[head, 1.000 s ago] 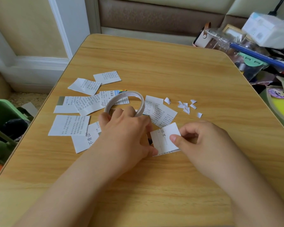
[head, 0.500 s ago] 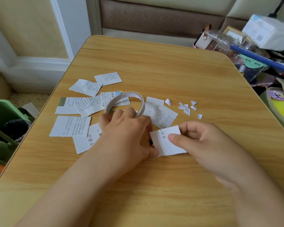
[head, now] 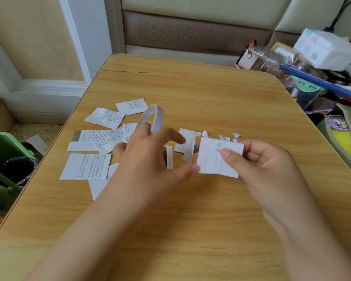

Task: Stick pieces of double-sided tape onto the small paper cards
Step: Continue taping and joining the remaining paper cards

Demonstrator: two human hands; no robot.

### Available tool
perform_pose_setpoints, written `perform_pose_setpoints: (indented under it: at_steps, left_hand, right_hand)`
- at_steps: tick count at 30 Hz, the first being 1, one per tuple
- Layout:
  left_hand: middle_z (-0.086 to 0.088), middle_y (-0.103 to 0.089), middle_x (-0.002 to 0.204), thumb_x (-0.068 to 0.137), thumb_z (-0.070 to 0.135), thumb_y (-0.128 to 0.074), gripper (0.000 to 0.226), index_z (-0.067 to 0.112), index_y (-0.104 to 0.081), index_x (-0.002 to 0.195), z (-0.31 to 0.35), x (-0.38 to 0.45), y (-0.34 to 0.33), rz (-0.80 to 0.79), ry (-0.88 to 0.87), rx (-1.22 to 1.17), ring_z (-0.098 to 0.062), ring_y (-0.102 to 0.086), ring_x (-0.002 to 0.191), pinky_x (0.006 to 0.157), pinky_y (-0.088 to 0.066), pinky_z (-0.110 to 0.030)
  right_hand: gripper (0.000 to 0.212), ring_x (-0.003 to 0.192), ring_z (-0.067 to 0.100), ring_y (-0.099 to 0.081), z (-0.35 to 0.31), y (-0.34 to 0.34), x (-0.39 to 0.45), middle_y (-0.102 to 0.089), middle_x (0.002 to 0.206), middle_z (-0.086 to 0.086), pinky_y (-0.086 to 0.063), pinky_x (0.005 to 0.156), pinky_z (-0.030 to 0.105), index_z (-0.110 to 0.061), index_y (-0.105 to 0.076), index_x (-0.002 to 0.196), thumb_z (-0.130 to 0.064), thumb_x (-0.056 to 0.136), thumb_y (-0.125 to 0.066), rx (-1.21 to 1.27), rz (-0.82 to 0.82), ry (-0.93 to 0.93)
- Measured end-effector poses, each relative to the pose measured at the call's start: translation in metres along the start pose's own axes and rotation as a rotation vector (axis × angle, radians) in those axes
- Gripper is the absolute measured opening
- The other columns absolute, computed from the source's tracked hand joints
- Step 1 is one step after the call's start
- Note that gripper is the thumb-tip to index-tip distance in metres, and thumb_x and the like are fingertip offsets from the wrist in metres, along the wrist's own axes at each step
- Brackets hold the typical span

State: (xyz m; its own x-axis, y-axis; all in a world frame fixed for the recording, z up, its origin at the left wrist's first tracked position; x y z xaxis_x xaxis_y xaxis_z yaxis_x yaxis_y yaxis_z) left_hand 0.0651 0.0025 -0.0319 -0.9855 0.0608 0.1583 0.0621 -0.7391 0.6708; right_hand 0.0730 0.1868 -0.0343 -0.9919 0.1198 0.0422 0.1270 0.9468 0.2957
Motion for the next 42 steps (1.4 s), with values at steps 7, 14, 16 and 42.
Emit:
perform_pose_setpoints:
  at_steps: [7, 14, 16, 42]
  left_hand:
    - [0.012, -0.036, 0.069, 0.071, 0.057, -0.058, 0.023, 0.037, -0.068, 0.073, 0.007, -0.003, 0.018, 0.131, 0.046, -0.368, 0.007, -0.048, 0.072, 0.062, -0.033, 0.001]
    - [-0.008, -0.041, 0.067, 0.071, 0.06, -0.061, 0.023, 0.037, -0.067, 0.07, 0.001, -0.001, 0.012, 0.073, 0.042, -0.501, -0.001, -0.039, 0.057, 0.056, -0.029, -0.011]
    - [-0.019, -0.044, 0.069, 0.073, 0.054, -0.058, 0.023, 0.034, -0.068, 0.068, 0.004, -0.001, 0.011, 0.043, 0.028, -0.517, -0.001, -0.042, 0.059, 0.064, -0.03, -0.014]
    - [-0.027, -0.048, 0.076, 0.069, 0.041, -0.068, 0.013, 0.028, -0.071, 0.073, 0.005, -0.001, 0.002, -0.066, 0.032, -0.667, -0.031, -0.044, 0.065, 0.068, -0.036, -0.037]
  right_hand:
    - [0.011, 0.077, 0.016, -0.07, -0.018, -0.007, -0.003, -0.074, 0.082, 0.007, -0.052, 0.068, 0.02, -0.013, -0.072, 0.074, -0.019, 0.068, -0.078, 0.404, 0.015, 0.045]
    - [0.004, 0.073, 0.018, -0.066, -0.02, -0.015, -0.003, -0.072, 0.076, 0.008, -0.052, 0.067, 0.022, -0.018, -0.072, 0.073, -0.02, 0.071, -0.069, 0.404, -0.035, 0.066]
    - [0.003, 0.071, 0.016, -0.065, -0.021, -0.015, -0.003, -0.071, 0.073, 0.005, -0.05, 0.064, 0.02, -0.018, -0.072, 0.072, -0.019, 0.071, -0.069, 0.399, -0.039, 0.074]
    - [0.032, 0.094, 0.02, -0.069, -0.015, -0.018, -0.002, -0.073, 0.098, 0.012, -0.054, 0.076, 0.022, -0.001, -0.066, 0.101, -0.02, 0.076, -0.06, 0.615, -0.099, -0.067]
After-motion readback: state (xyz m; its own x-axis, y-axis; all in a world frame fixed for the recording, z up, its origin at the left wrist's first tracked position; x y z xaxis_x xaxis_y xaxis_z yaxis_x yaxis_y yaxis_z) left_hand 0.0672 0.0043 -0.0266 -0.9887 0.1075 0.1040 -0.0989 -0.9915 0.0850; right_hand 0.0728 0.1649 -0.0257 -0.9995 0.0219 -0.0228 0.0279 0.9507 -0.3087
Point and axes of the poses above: each hand's wrist, its own x-axis towards the middle knuckle, its own y-axis out of the back of the hand, z = x × y, the point moved 9 cm from there along x, towards the middle knuckle
